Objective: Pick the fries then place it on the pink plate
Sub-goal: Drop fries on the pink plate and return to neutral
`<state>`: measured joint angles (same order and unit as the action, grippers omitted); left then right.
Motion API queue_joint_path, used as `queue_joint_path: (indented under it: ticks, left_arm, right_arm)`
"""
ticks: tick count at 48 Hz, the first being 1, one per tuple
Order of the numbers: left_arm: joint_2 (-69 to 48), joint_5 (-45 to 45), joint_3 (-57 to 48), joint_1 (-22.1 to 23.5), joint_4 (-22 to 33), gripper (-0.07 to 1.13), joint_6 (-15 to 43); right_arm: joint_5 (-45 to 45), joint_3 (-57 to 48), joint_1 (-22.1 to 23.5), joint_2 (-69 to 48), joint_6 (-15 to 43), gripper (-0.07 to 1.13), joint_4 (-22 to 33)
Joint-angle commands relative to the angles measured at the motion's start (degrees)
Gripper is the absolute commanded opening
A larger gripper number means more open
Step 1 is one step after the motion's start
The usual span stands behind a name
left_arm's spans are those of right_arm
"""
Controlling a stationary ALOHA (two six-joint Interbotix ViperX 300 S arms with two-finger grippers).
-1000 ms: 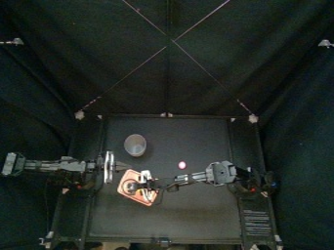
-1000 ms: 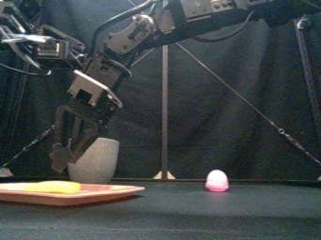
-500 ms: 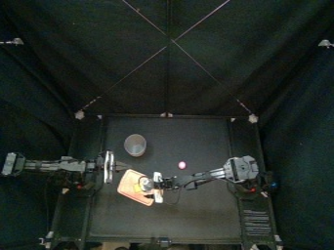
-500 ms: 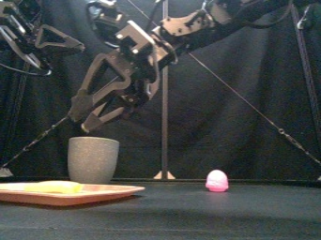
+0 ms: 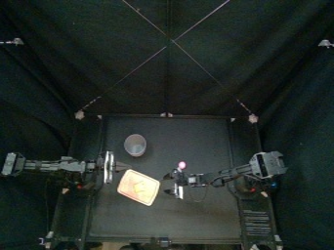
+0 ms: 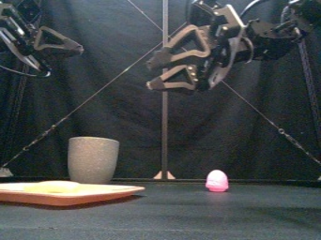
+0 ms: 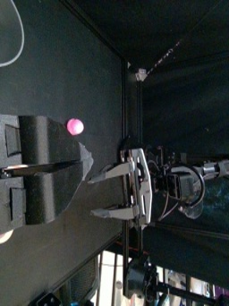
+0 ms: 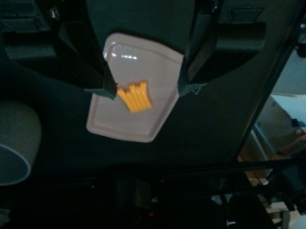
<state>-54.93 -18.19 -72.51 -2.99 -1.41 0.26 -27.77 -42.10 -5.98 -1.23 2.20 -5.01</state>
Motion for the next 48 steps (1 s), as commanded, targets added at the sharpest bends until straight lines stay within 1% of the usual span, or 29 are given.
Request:
queue_joint_path:
  ticks: [1,14,24,48]
  left_arm:
    - [0.09,-0.53,1.14,0.44,-0.09,-0.02,0.0]
    - [0.18,-0.26,0.7,0.62,-0.79,-0.02,0.0]
    - [0.18,-0.26,0.53,0.53,-0.79,-0.02,0.0]
    - [0.09,0.09,0.26,0.0,-0.62,-0.02,-0.09]
  right_arm:
    - [-0.7,-2.81,0.7,-5.27,0.09,0.91,-0.53]
    - [-0.7,-9.4,3.96,-15.82,0.0,0.91,-1.49]
    - [-0.79,-12.83,5.1,-21.88,-0.09,0.91,-1.23]
    - [-1.14,-15.91,5.19,-23.73,0.18,0.91,-0.97]
